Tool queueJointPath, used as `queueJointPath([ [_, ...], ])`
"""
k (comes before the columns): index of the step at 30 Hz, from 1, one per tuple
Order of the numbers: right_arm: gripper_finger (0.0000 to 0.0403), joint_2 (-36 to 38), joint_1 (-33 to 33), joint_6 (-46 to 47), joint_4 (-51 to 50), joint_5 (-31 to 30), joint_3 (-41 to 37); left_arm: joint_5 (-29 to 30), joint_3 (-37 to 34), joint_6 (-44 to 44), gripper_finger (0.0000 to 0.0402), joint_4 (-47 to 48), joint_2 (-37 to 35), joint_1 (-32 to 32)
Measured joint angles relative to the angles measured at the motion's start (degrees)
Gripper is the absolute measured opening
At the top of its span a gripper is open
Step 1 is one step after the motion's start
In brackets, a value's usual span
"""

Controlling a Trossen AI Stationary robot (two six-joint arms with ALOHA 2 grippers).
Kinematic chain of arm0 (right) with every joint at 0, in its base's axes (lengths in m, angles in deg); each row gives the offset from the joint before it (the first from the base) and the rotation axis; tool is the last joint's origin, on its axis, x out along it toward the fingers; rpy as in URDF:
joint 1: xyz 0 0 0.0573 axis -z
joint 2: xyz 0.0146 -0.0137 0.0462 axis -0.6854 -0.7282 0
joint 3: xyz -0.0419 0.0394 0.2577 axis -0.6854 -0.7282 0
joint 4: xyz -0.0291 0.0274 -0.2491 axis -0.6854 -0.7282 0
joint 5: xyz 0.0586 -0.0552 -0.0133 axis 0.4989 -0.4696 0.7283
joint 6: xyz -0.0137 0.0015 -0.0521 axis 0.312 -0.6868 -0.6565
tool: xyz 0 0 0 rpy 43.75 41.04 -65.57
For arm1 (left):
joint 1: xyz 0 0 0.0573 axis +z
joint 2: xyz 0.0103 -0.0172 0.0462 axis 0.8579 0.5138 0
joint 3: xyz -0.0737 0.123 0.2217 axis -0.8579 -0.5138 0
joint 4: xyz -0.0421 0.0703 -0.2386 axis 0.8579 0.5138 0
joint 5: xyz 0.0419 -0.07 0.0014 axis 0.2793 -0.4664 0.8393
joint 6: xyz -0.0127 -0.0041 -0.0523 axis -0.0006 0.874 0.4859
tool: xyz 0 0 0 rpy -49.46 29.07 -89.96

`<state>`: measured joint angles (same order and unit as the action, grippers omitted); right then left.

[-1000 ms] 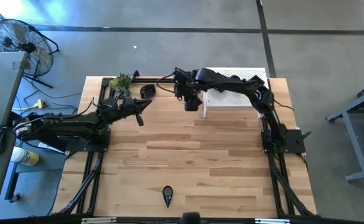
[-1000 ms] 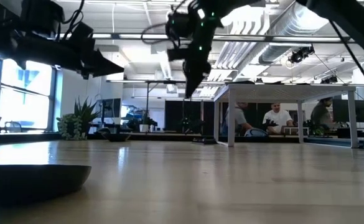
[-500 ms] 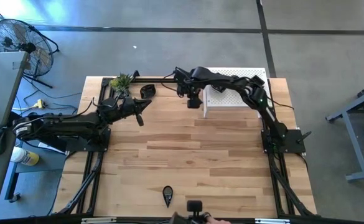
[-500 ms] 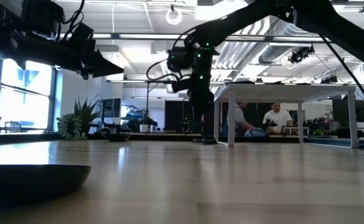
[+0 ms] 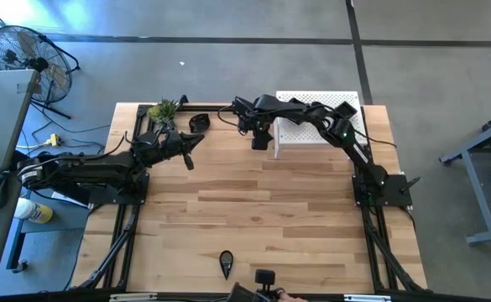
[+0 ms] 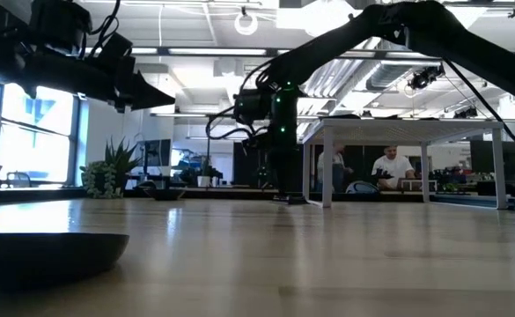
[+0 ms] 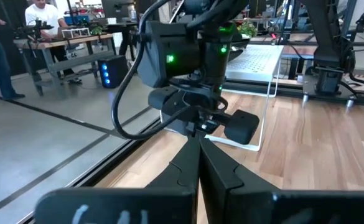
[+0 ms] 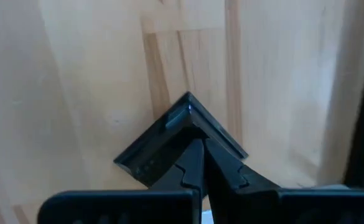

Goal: Pick & Place Mini shaped plates
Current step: Stack the black square plate on top of the black square plates on the shelf

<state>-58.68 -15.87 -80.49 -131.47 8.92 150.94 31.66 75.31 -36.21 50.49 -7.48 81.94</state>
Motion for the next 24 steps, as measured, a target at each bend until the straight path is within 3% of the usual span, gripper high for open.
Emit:
queueJointPath([
  [6,0.0001,-0.19,-0.13,0.45,0.88,2.82,0.0,0.0,0.0,-0.55,0.0,0.29,0.0,0.01],
  [16,0.0007,1.49,-3.97,0.55,3.48,15.92,-0.09,-0.02,0.0,-1.29,0.0,0.44,0.02,0.02],
  [20,0.0026,5.07,-7.11,7.01,3.22,13.09,-0.04,-0.02,0.0,-1.29,0.0,0.47,0.02,0.01],
  [24,0.0079,7.95,-9.06,17.41,-1.74,11.71,-0.04,-0.02,0.0,-1.27,0.0,1.03,0.02,0.02],
])
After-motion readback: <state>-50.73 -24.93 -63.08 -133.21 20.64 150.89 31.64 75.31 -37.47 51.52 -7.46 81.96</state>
